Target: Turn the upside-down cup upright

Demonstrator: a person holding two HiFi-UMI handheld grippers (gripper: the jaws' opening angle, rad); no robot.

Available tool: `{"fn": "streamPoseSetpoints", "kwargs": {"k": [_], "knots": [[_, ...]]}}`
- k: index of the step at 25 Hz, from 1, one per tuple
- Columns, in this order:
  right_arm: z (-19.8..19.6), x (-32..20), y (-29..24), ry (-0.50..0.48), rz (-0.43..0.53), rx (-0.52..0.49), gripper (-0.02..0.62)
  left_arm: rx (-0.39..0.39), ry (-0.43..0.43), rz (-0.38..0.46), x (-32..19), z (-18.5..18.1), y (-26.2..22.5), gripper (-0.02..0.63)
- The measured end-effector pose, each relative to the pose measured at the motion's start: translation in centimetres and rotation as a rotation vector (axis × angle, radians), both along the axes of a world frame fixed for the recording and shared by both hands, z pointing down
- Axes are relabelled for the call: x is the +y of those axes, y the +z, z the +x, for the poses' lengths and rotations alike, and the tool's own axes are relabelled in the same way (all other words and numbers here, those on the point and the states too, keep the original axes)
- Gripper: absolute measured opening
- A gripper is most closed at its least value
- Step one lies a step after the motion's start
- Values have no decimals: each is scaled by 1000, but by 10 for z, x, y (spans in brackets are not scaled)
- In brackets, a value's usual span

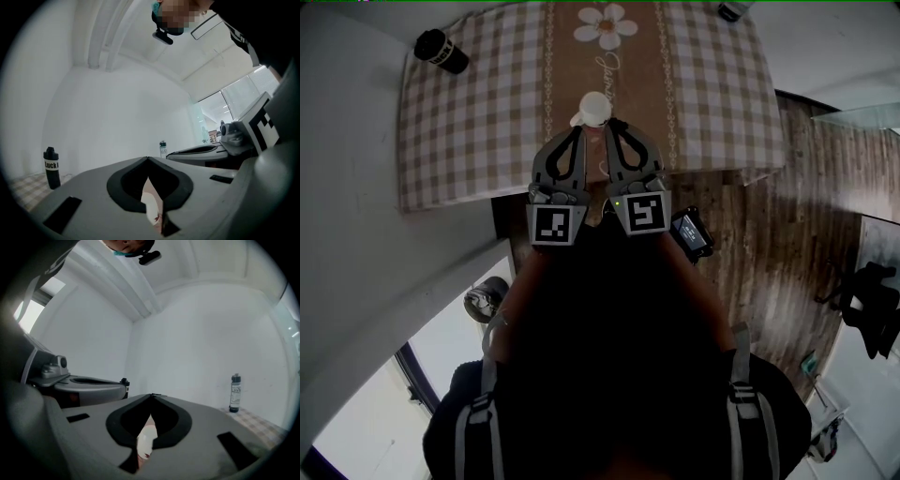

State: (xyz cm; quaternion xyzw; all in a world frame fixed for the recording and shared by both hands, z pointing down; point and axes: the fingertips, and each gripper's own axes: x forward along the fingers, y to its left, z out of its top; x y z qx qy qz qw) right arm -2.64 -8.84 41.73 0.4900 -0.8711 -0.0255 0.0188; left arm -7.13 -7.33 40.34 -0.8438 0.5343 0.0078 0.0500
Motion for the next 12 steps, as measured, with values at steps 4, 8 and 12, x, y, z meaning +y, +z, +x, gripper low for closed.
{"fn": "streamPoseSetpoints", "kwargs": {"k": [4, 8, 12], "knots": [[1, 0, 1, 0, -1, 2, 0, 7, 4, -8, -1, 2, 1, -11], [1, 0, 2, -3, -1, 7, -1, 6, 12, -6, -1, 4, 3, -10], [1, 0, 2, 0, -3, 3, -2, 8, 16, -9, 0, 6, 3, -11]]}}
